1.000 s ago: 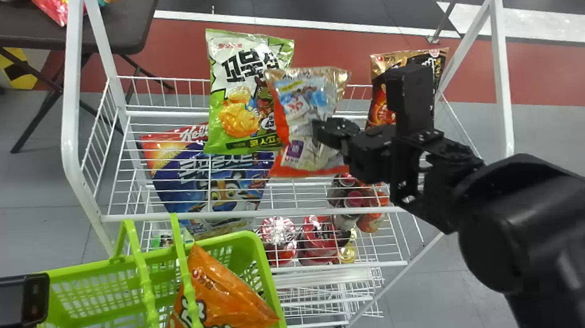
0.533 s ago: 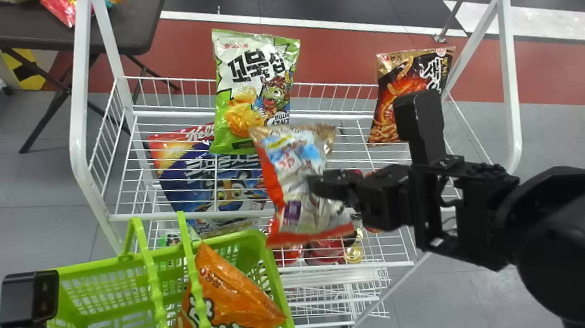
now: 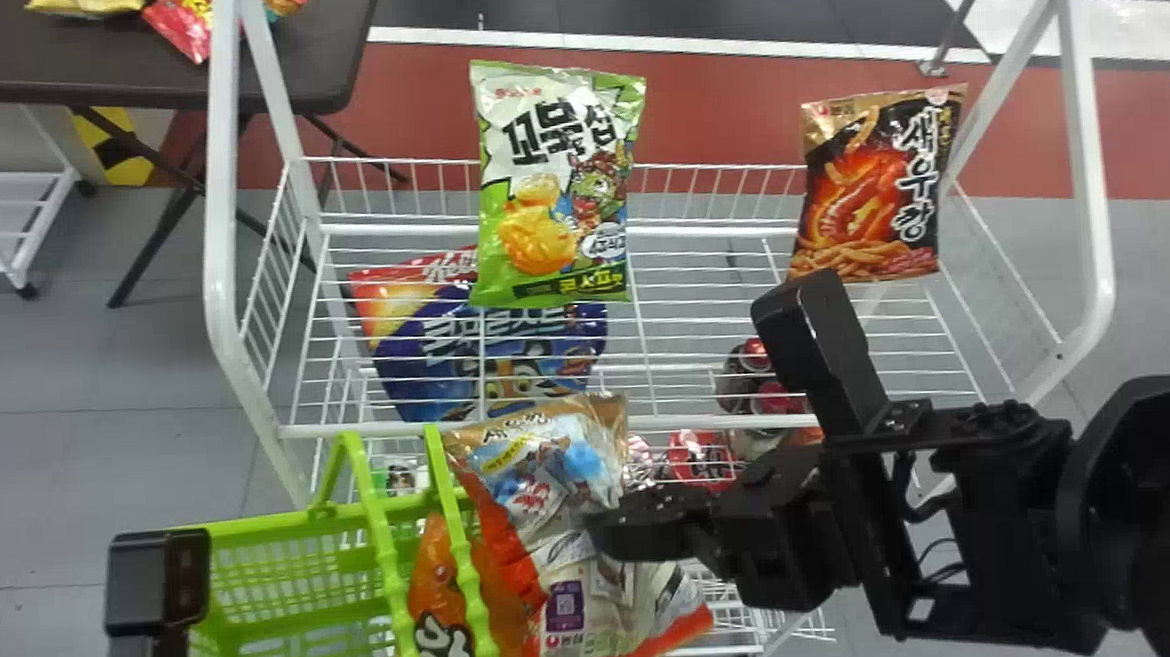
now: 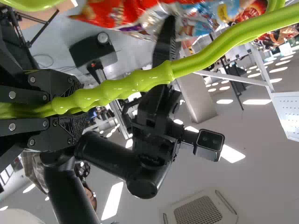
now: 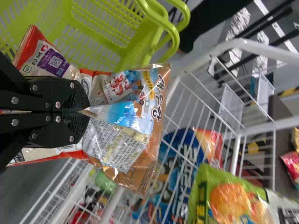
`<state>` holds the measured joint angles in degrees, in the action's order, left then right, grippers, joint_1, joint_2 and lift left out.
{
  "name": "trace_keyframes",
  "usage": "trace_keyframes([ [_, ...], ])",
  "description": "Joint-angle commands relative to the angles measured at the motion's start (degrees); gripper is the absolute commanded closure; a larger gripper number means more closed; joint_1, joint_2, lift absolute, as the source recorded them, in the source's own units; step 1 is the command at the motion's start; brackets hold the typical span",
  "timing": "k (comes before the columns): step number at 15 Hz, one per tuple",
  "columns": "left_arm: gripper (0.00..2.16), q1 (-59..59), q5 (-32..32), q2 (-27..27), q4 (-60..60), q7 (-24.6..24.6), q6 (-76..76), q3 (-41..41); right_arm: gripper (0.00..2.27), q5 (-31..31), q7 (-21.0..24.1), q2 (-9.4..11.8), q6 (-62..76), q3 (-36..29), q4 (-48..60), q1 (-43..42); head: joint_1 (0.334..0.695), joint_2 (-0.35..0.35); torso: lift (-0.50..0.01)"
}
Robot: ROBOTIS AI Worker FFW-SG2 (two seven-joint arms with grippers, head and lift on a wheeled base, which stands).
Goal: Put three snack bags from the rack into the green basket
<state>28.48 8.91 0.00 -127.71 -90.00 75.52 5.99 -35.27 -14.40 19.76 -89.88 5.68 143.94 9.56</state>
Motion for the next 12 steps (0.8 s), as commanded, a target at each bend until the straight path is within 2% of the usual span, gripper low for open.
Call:
trace_keyframes([
  [1,2.15,0.0,0.8,-0.1,-0.1,-0.4,0.2,-0.5,2.25,-0.6,-0.1,-1.0,0.1,2.7,-0.7,0.0,0.695,-0.089,0.000],
  [7,2.15,-0.1,2.9,-0.1,-0.2,-0.6,2.3,-0.5,2.25,-4.6,-0.5,-1.5,-0.1,3.6,-2.3,0.3,0.695,-0.024,0.000],
  [9,2.15,-0.1,3.2,-0.1,-0.2,-0.6,2.3,-0.5,2.23,-3.1,-1.1,-1.4,0.1,6.1,-3.0,0.6,0.695,-0.001,0.000],
  [10,2.15,-0.1,3.2,-0.1,-0.2,-0.6,2.3,-0.5,2.06,-0.9,-1.2,-1.3,0.1,7.2,-3.0,0.6,0.695,0.011,0.000],
  [11,2.15,-0.1,3.3,-0.1,-0.2,-0.6,2.3,-0.3,1.66,0.5,-1.1,-1.1,-0.1,7.4,-2.8,0.7,0.695,0.019,0.000],
  [12,2.15,-0.1,3.4,-0.1,-0.2,-0.6,2.3,-0.1,0.92,1.3,-0.8,-0.9,-0.2,7.2,-2.6,0.7,0.695,0.022,0.000],
])
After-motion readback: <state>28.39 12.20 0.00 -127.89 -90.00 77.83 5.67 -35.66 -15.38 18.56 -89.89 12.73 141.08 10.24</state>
